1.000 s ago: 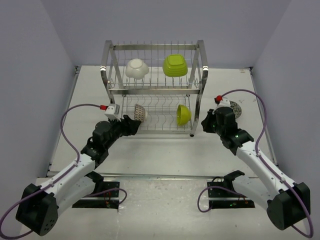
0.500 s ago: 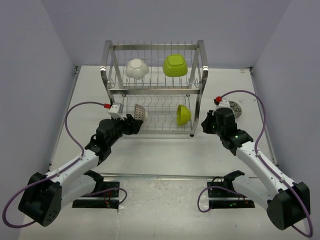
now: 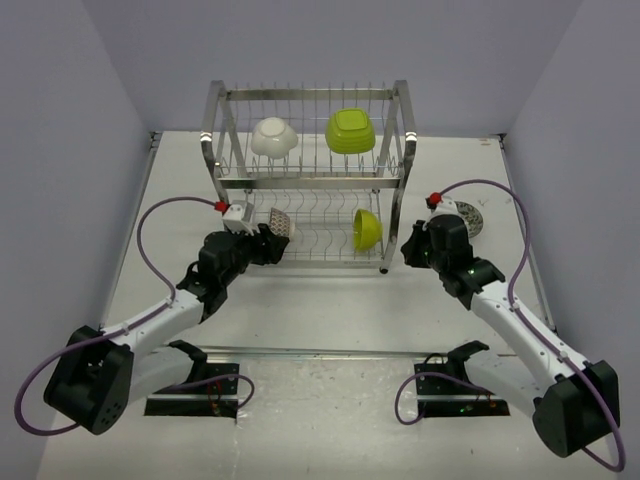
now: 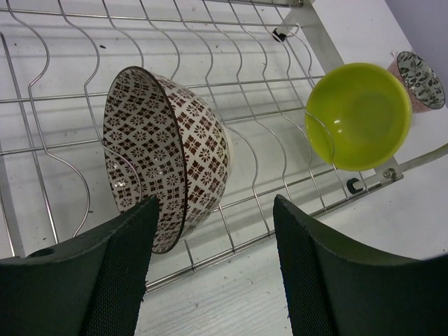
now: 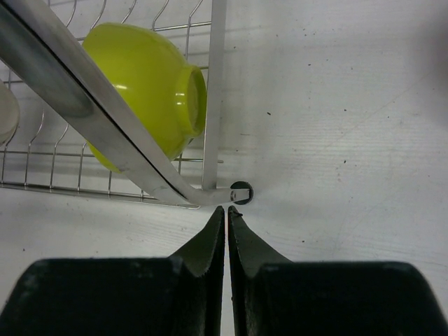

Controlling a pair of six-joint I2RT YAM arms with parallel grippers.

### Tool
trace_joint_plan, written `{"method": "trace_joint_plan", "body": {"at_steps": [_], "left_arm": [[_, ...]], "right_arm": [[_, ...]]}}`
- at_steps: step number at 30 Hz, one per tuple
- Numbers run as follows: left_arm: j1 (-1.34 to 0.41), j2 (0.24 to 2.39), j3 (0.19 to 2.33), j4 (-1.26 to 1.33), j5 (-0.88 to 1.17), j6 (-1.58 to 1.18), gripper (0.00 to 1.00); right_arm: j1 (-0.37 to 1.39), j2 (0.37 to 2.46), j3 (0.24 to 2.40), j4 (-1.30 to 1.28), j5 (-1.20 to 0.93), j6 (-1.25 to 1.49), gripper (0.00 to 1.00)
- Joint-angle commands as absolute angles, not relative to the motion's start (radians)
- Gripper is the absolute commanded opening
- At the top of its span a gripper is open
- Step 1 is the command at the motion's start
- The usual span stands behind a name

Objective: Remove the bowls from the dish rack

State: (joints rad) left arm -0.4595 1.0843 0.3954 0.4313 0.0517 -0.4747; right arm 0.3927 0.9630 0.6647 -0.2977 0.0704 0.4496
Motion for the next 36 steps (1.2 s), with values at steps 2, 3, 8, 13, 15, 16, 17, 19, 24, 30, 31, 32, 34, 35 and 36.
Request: {"method": "trace_joint_plan", "body": {"at_steps": [2,3,8,13,15,16,17,19,24,30,31,32,34,35,36], "left_arm": [[-0.463,1.111,0.433,0.512,0.064,-0.449,0.68],[-0.463,1.114,0.433,0.515,0.066,-0.449,0.68],[-0.463,1.138,0.43,0.529,0.071,-0.446,0.68],[-0.463,1.154,0.428,0.541,0.071,-0.44,0.68],[-0.463,1.157,0.425,0.548,0.069,-0.437,0.67],[-0.463,1.163,0.422,0.555,0.071,-0.434,0.67],[-0.463,1.164,0.417,0.563,0.075,-0.431,0.66],[-0.463,1.175,0.41,0.58,0.075,-0.43,0.65],[-0.462,1.206,0.385,0.641,0.103,-0.439,0.62],[-0.462,1.229,0.353,0.706,0.12,-0.433,0.59],[-0.46,1.23,0.35,0.719,0.12,-0.433,0.57],[-0.46,1.233,0.348,0.726,0.121,-0.433,0.56],[-0.457,1.25,0.344,0.739,0.121,-0.433,0.54],[-0.456,1.255,0.341,0.744,0.129,-0.433,0.53],[-0.453,1.264,0.336,0.756,0.13,-0.434,0.51]], "right_arm": [[0.396,1.009,0.716,-0.252,0.046,0.434,0.04],[0.396,1.015,0.722,-0.25,0.045,0.436,0.04],[0.396,1.046,0.735,-0.233,0.041,0.439,0.04],[0.396,1.063,0.75,-0.232,0.038,0.436,0.04],[0.396,1.066,0.755,-0.235,0.04,0.434,0.04],[0.396,1.068,0.755,-0.235,0.04,0.433,0.04],[0.396,1.071,0.756,-0.233,0.038,0.431,0.04],[0.396,1.078,0.759,-0.233,0.041,0.428,0.04],[0.396,1.081,0.762,-0.232,0.04,0.42,0.04],[0.396,1.08,0.762,-0.233,0.054,0.407,0.04],[0.397,1.08,0.762,-0.235,0.055,0.405,0.04],[0.396,1.078,0.762,-0.233,0.055,0.403,0.03],[0.396,1.078,0.764,-0.236,0.055,0.405,0.03],[0.396,1.078,0.764,-0.235,0.054,0.405,0.03],[0.396,1.077,0.762,-0.236,0.055,0.403,0.03]]}}
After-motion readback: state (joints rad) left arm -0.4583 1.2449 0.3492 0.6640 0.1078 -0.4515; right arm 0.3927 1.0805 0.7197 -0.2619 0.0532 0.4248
